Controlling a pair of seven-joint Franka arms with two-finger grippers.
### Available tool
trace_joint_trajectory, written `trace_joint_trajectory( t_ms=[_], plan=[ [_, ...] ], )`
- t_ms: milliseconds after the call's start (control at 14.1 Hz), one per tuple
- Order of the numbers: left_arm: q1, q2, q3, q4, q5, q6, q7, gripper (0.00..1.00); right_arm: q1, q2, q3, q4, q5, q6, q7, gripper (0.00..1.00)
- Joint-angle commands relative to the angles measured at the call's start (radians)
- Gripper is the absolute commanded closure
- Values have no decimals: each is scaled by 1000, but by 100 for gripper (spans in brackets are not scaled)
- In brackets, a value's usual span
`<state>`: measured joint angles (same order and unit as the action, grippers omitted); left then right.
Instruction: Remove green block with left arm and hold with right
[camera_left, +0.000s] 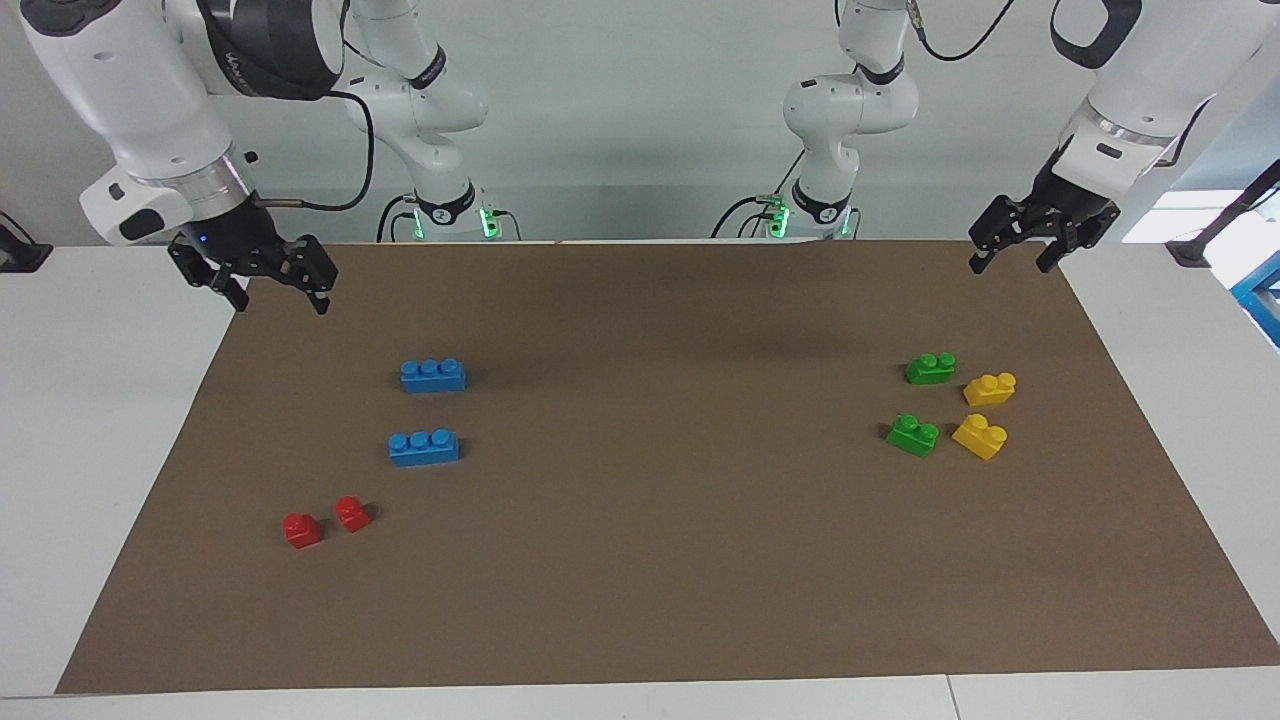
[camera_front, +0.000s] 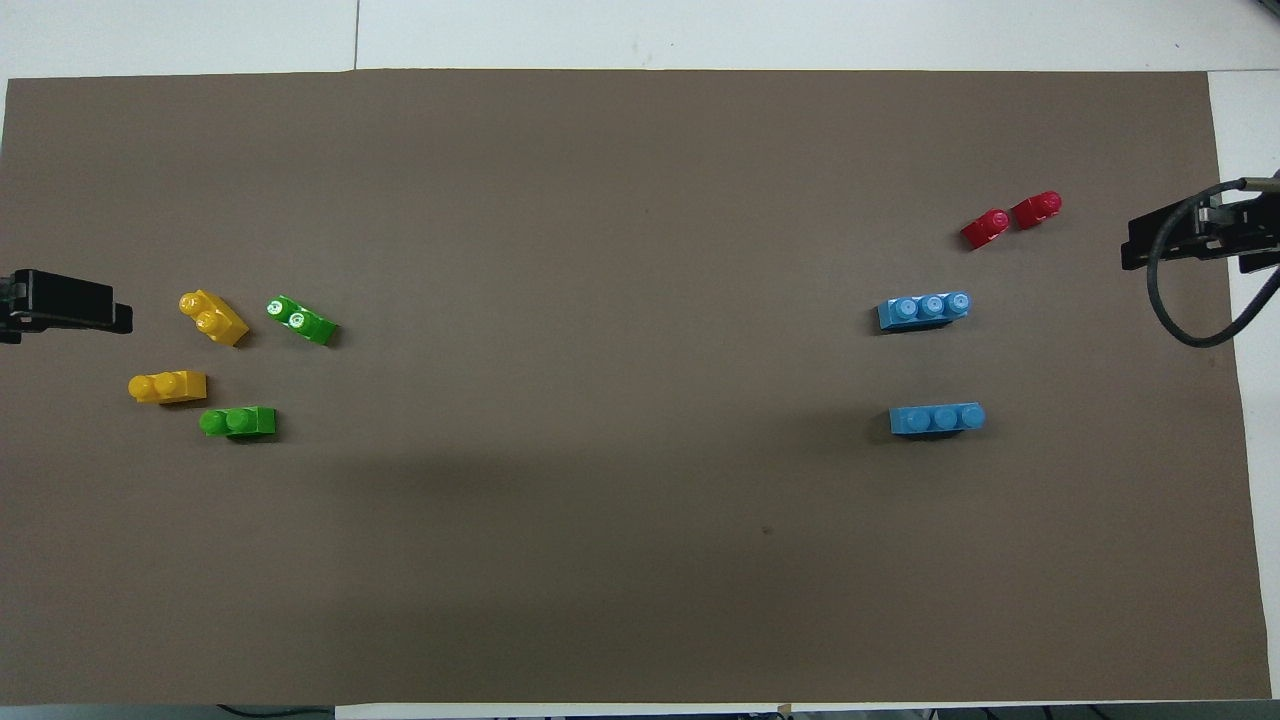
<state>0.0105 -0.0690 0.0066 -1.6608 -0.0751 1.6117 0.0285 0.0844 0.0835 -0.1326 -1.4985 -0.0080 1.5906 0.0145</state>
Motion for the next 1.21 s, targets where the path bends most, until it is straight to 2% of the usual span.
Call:
trace_joint_trajectory(
  t_ms=[0,284,569,1138],
  plan=[
    [16,21,-2,32,-15,-30,8,0,12,-1,-7,23,-10,-26,-4,0],
    [14,47,-14,125,49,-133,14,0,15,-33,-12,-2,-7,-40,-5,0],
    [14,47,-19,125,74,-128,28,0,-24,-90,-10,-72,-7,-38,-33,0],
    [8,37,-13,119,74,-104,34,0,-69,-122,8,-92,2,-44,-47,0]
  ],
)
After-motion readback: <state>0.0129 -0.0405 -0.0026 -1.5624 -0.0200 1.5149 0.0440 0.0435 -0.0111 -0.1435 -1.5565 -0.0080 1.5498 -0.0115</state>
